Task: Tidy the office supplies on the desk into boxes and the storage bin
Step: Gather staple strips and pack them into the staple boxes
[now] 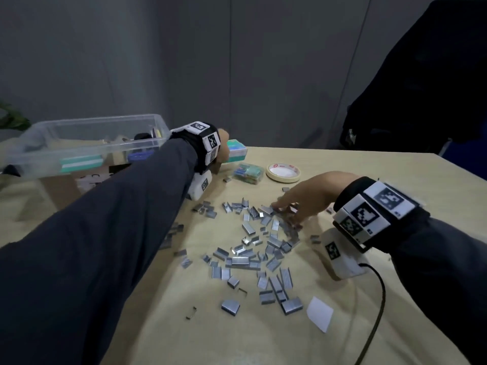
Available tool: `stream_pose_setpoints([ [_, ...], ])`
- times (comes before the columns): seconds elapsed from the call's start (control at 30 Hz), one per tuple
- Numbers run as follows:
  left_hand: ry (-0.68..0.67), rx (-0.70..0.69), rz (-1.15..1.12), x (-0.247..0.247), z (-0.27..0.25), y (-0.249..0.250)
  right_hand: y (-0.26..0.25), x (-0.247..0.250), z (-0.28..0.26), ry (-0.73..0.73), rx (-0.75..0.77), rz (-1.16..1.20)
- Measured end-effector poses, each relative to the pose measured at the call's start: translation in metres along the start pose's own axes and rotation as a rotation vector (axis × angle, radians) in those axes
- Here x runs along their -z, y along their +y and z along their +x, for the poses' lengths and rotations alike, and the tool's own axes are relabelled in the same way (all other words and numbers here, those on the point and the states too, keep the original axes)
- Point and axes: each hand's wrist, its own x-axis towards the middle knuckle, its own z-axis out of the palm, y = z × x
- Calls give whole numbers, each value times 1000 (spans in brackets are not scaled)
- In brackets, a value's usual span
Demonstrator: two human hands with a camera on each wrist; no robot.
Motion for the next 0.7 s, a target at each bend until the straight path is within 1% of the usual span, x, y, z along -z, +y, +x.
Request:
stream_pose_setpoints([
  [0.07, 23, 1, -29, 12, -14, -2, -11, 2, -4, 19, 15, 0],
  [0.1, 11, -4, -74, 17, -19, -4, -15, 2, -6, 46, 31, 14],
  [0.13, -15, -11, -139, 23, -29, -6, -18, 3, -6, 94, 35, 28],
  [0.23, 16, -83, -290, 34, -59, -11, -28, 3, -4, 262, 54, 84],
  [0.3, 57, -130, -377, 33, -76, -15, -39, 2, 2, 291, 88, 116],
  [0.4, 75, -193, -483, 27, -104, -21, -51, 3, 9, 283, 79, 108],
  [0.43, 87, -218, -486, 26, -113, -24, -54, 4, 9, 286, 71, 99],
  [0.53, 199, -274, -390, 22, -130, -35, -56, 6, 10, 246, 51, 121],
  [0.6, 260, -262, -372, 19, -139, -43, -57, 8, 8, 202, 30, 206],
  [0.67, 276, -226, -365, 17, -147, -48, -59, 10, 6, 196, 12, 240],
  [0.7, 261, -216, -354, 17, -151, -49, -60, 11, 5, 205, 4, 227],
])
